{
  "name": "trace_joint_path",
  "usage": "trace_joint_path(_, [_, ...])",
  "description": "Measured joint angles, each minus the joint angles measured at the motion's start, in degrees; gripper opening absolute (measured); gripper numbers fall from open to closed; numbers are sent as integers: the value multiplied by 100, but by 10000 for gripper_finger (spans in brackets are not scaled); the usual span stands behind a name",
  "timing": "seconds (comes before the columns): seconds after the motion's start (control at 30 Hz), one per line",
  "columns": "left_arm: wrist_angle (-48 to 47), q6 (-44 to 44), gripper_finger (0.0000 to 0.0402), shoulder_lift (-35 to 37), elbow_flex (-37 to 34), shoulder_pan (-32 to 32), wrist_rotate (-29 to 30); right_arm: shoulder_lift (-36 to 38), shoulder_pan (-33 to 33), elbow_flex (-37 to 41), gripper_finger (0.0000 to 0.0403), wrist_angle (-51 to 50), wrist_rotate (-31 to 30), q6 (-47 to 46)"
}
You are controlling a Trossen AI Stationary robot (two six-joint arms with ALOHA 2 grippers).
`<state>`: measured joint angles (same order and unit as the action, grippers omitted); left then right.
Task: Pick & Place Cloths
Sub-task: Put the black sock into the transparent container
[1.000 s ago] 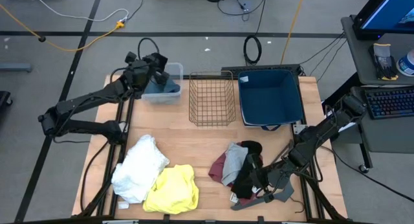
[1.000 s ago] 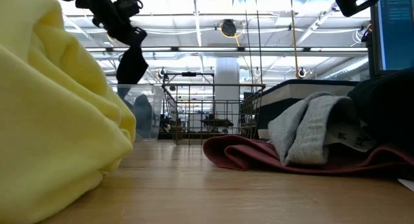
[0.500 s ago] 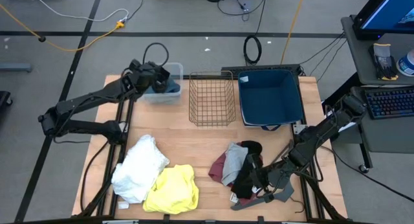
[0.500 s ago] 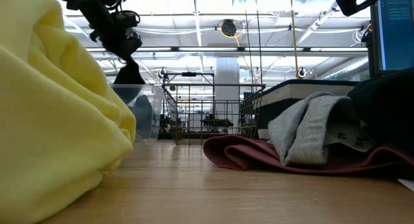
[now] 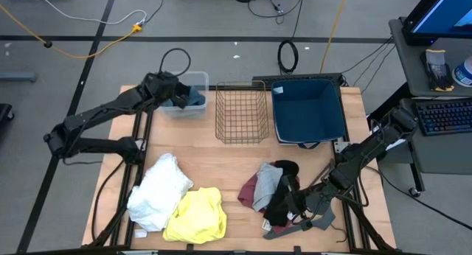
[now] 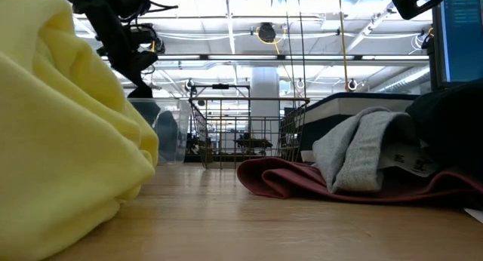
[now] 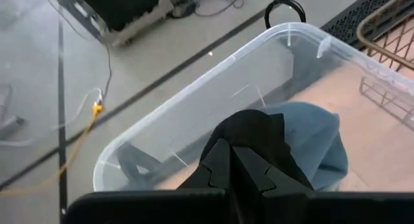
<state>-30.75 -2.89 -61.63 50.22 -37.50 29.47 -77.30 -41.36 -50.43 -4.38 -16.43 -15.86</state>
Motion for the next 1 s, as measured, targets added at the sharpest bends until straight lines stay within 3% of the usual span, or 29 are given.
trace_joint_path(0.27, [-405, -572, 0, 2, 0, -532, -799, 0, 0, 0, 1, -1, 4, 1])
trace_joint_path(0.73, [-1016, -1113, 0, -29, 0, -861, -1202, 2, 0, 0, 1, -2, 4, 0])
trace_joint_path(1.0, [-988, -1148, 0, -579, 0, -861, -1353, 2, 0, 0, 1, -2, 15, -149])
